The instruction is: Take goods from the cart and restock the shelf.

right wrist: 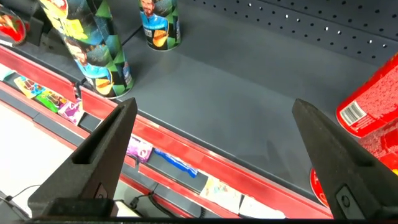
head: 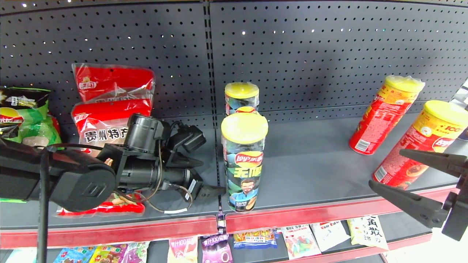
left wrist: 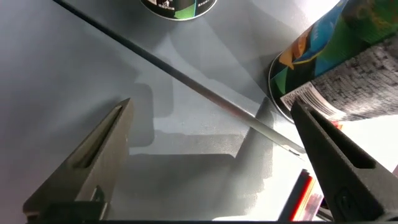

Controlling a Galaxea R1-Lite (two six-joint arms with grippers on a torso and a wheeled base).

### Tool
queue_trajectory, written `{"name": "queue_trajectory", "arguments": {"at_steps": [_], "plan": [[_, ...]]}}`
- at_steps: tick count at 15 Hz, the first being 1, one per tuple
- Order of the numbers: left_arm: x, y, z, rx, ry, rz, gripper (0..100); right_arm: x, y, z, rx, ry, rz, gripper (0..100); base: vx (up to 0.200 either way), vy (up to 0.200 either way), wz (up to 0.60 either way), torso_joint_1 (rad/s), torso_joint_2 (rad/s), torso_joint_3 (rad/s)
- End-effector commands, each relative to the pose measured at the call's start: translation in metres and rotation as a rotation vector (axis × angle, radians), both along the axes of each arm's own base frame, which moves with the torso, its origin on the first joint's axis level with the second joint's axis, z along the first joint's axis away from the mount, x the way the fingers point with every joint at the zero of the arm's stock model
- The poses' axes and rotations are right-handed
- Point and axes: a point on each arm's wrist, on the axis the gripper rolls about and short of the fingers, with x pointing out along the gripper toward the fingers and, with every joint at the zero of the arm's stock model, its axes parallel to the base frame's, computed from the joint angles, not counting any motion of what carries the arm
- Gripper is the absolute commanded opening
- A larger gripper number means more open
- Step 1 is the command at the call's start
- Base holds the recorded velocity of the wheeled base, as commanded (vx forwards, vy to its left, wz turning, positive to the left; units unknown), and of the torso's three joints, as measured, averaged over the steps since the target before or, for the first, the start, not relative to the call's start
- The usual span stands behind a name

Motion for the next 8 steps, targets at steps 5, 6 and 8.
{"name": "queue_trajectory", "arguments": {"at_steps": [5,6,8], "plan": [[-0.055,0.044,0.043,-0.022,-0.141,0.13,100,-0.032,-0.016,-0.028,-0.003,0.003,0.041,100,0.0,0.0,0.0,0.0,0.0,0.0],[-0.073,0.057,0.053,-0.032,-0.181,0.178,100,-0.039,-0.021,-0.029,0.004,-0.022,0.034,100,0.0,0.0,0.0,0.0,0.0,0.0],[-0.115,0.085,0.07,-0.062,-0.249,0.345,100,-0.052,-0.031,-0.028,0.033,-0.051,-0.013,100,0.0,0.0,0.0,0.0,0.0,0.0]]}}
